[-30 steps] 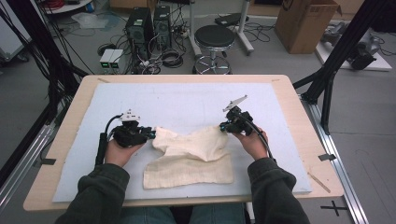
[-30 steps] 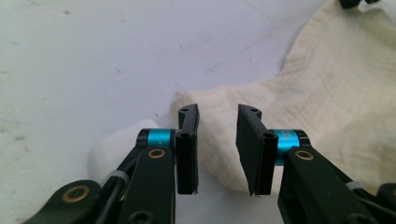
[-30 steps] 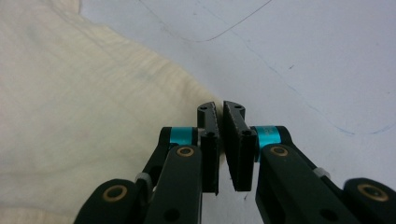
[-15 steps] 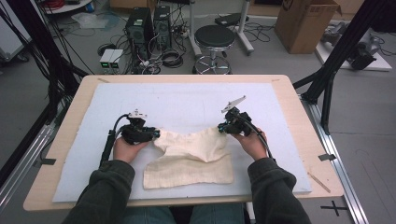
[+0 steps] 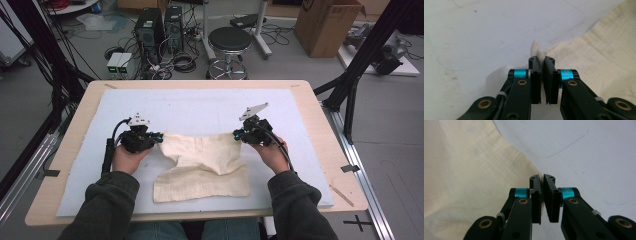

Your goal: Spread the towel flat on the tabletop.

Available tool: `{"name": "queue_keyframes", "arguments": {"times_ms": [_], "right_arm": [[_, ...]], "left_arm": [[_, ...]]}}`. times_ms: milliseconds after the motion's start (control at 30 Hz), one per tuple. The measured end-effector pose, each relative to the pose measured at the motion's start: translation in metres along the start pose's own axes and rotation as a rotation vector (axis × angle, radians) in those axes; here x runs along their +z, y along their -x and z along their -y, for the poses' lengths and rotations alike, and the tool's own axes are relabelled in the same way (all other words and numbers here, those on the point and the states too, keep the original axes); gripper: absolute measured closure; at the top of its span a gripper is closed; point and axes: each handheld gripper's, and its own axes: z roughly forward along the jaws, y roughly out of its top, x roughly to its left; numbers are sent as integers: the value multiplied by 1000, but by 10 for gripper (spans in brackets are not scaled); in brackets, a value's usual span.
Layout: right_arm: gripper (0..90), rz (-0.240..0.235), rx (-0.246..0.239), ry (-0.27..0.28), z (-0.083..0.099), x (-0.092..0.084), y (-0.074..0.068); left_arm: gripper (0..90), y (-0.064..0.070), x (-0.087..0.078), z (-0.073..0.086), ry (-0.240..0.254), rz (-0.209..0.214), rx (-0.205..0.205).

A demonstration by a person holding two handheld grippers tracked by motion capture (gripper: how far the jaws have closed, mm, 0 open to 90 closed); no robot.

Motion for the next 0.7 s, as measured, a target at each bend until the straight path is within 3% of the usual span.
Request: {"name": "queue_keyframes", "arguments": {"times_ms": [100,167,233,267,300,333,433,500,567,700], "right_arm": [[853,46,-3,23,-9,-8,7],[853,95,3,27,-21,-10,21],[829,144,66,50,-37,-6,43],[758,181,99,59,-44,-2,55],[699,213,137,72,-47,1,63],[688,223,169,80,-49,3,68],[644,188,180,61,-42,7,70],[611,169,166,49,-31,8,68],[593,123,199,51,-18,9,67],[538,76,187,49,3,5,54]], "left_arm": [[850,-9,3,-15,37,-31,-22],[850,-19,11,-29,76,-58,-51],[820,-28,24,-47,92,-108,-77],[713,-31,30,-54,90,-140,-100],[632,-35,33,-58,87,-128,-118],[627,-36,34,-59,90,-118,-123],[594,-36,35,-53,56,-94,-92],[591,-35,34,-44,55,-75,-99],[590,-32,31,-36,40,-38,-103],[583,-20,21,-17,60,-2,-82]]}}
